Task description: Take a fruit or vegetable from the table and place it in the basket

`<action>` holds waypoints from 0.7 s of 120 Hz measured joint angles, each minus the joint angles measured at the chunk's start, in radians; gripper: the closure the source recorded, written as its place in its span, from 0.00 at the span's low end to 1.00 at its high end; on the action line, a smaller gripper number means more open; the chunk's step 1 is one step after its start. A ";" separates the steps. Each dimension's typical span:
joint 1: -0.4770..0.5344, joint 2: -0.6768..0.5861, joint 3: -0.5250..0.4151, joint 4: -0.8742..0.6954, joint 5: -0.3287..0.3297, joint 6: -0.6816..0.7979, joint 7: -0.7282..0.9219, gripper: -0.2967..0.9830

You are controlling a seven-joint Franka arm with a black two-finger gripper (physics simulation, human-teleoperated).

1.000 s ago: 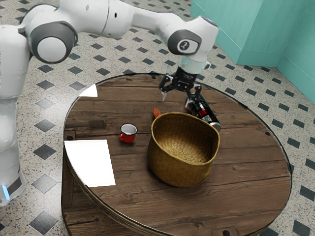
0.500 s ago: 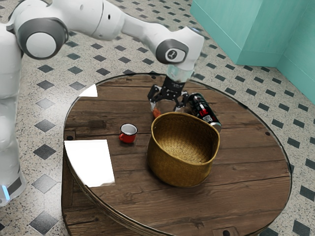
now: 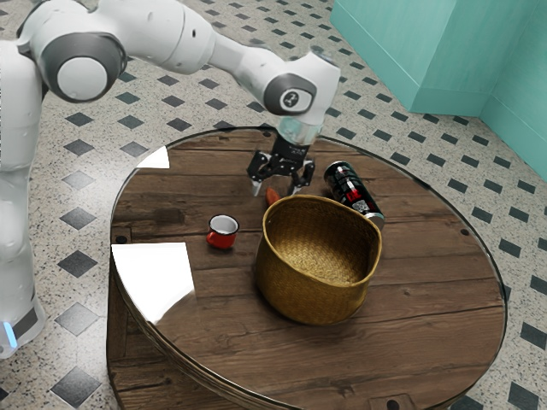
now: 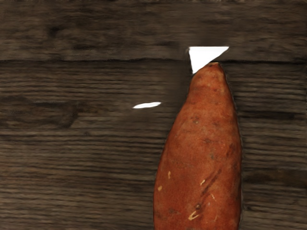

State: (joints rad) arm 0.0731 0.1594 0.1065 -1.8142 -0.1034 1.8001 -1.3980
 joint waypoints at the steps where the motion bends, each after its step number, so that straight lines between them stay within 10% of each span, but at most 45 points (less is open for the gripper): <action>1: 0.000 0.003 0.000 0.001 0.000 0.002 0.000 0.23; 84: 0.016 0.054 -0.002 0.000 -0.027 0.052 0.011 0.28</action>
State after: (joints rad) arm 0.0886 0.2134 0.1043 -1.8142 -0.1307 1.8516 -1.3868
